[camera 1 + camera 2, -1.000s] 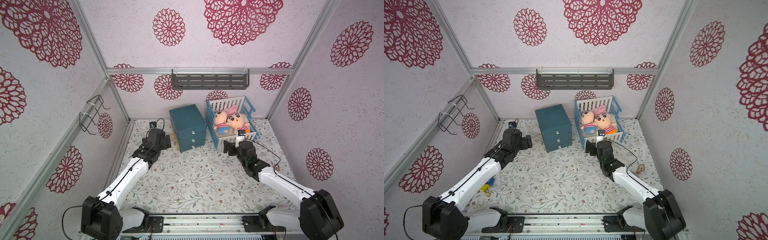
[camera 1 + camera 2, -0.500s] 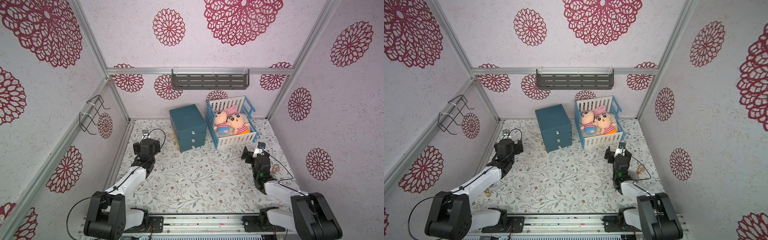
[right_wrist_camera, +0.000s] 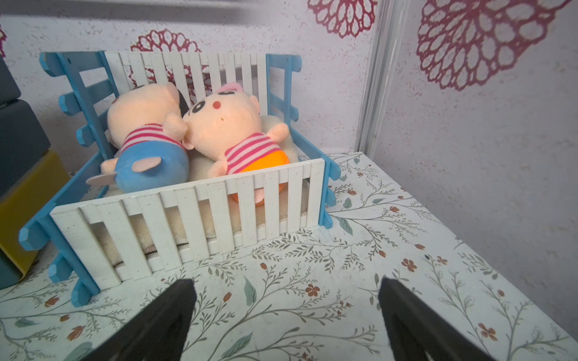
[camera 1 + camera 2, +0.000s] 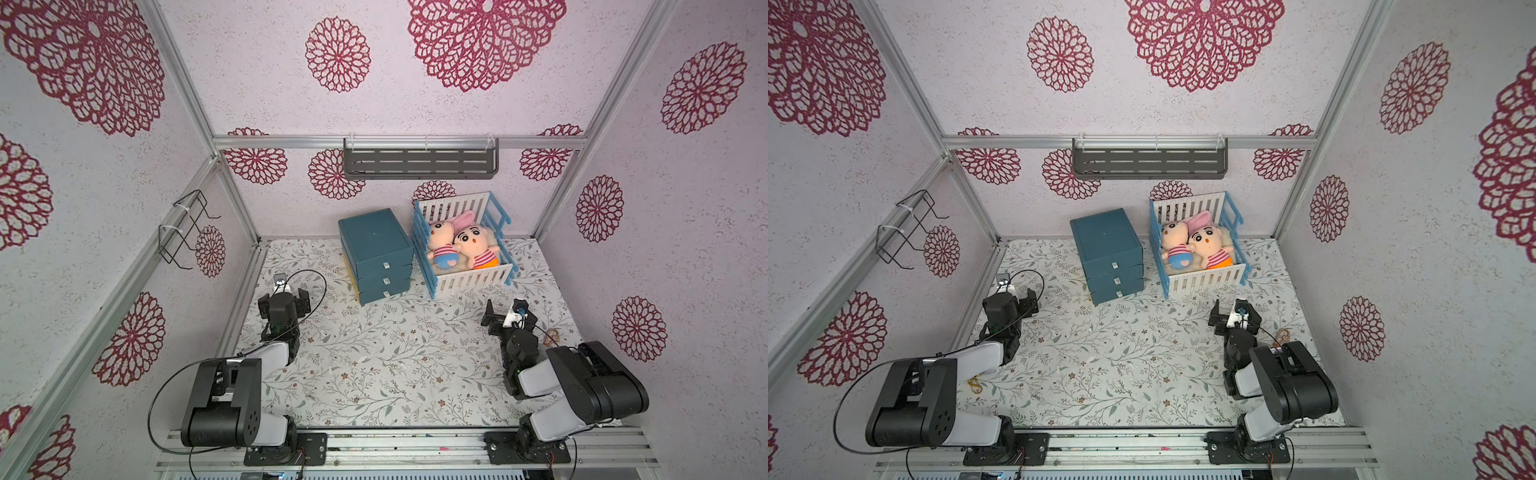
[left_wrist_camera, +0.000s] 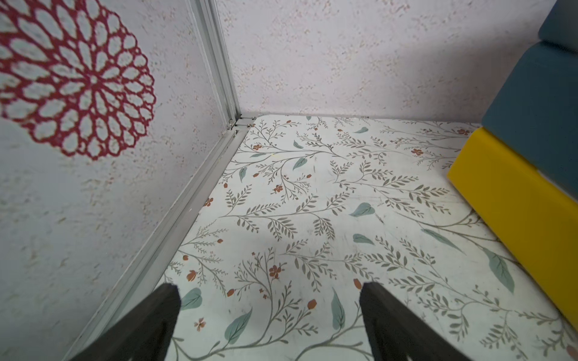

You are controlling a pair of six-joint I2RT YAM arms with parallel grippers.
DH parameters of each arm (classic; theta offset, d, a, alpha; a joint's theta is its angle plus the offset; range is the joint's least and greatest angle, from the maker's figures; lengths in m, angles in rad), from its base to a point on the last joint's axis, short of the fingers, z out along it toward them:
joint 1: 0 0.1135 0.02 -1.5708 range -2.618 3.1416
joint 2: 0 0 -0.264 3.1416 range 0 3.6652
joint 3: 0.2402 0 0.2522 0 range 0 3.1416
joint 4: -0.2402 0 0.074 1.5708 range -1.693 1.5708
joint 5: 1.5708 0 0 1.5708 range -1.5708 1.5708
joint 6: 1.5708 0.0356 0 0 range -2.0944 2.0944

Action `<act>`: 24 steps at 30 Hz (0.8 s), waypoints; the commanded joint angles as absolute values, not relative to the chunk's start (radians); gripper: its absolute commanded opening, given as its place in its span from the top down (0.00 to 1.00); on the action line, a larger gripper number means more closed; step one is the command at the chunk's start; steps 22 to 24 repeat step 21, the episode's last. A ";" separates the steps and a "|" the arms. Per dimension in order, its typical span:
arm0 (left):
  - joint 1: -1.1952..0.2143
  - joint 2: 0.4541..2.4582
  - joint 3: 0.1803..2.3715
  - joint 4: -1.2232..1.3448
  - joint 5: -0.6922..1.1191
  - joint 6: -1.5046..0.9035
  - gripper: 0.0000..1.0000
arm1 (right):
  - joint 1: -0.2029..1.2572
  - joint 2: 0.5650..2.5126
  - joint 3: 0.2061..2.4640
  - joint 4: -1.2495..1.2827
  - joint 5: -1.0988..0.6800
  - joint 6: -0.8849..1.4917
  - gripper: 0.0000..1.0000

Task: Place the transparent tape into the drawer according to color
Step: Reset both arms

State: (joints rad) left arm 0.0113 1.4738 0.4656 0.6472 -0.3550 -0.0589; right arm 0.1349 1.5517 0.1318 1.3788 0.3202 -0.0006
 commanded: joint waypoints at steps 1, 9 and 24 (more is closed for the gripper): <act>0.050 1.505 0.437 0.814 -0.324 -0.094 0.03 | 0.129 1.551 0.136 1.509 0.342 -0.017 0.01; 0.100 1.556 0.415 0.902 -0.265 -0.137 0.03 | 0.131 1.555 0.087 1.610 0.339 -0.022 0.01; 0.100 1.551 0.417 0.883 -0.270 -0.139 0.03 | 0.130 1.548 0.124 1.531 0.364 -0.005 0.01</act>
